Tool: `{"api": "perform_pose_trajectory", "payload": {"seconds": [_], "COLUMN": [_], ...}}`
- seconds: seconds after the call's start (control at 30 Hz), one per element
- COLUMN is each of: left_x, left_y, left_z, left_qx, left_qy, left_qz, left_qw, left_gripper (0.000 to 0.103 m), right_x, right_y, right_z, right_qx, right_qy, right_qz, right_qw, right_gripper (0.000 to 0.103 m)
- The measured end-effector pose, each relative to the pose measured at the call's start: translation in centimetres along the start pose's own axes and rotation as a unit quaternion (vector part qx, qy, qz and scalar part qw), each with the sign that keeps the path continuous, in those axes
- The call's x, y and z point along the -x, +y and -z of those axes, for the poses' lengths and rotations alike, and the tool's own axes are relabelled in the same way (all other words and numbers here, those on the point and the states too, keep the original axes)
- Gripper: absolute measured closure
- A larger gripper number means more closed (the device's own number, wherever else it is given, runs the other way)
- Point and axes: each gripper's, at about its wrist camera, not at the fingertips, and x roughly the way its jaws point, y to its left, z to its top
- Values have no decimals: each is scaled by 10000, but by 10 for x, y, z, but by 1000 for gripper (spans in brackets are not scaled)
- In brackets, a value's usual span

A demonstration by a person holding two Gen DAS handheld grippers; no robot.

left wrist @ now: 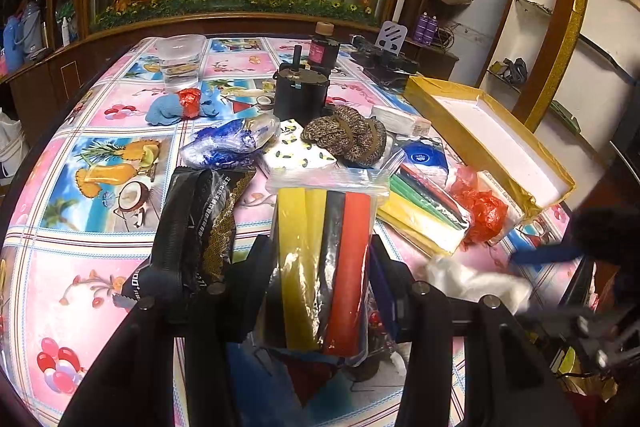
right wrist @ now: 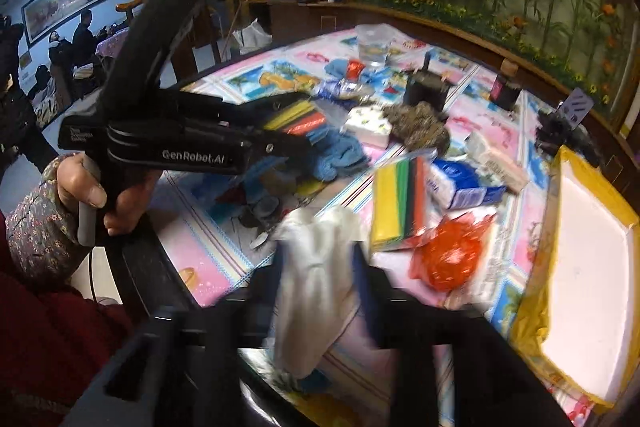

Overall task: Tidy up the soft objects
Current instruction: 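Carry the white cloth into the white box with the right gripper and release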

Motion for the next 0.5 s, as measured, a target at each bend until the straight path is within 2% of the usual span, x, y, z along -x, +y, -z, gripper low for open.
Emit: {"api": "perform_pose_trajectory", "payload": {"seconds": [0.03,0.07,0.13,0.4,0.47,0.5], "left_x": [0,0,0,2,2,2], "left_y": [0,-1,-1,0,1,1], "left_z": [0,0,0,0,0,0], "left_qx": [-1,-4,0,38,39,39], "left_qy": [3,-3,-14,-47,-46,-46], "left_qz": [9,9,9,13,17,21], "left_qw": [10000,10000,10000,10000,10000,10000], "left_gripper": [57,57,57,57,57,57], "right_x": [7,11,13,-18,-29,-37], "right_y": [-1,-1,-1,9,10,10], "right_z": [0,-1,-2,1,3,4], "right_qx": [51,112,192,284,152,99], "right_qy": [-118,-223,-238,167,271,403], "right_qz": [66,76,-19,-296,-517,-496], "right_qw": [9999,9997,9995,9990,9982,9979], "right_gripper": [17,12,12,12,24,28]}}
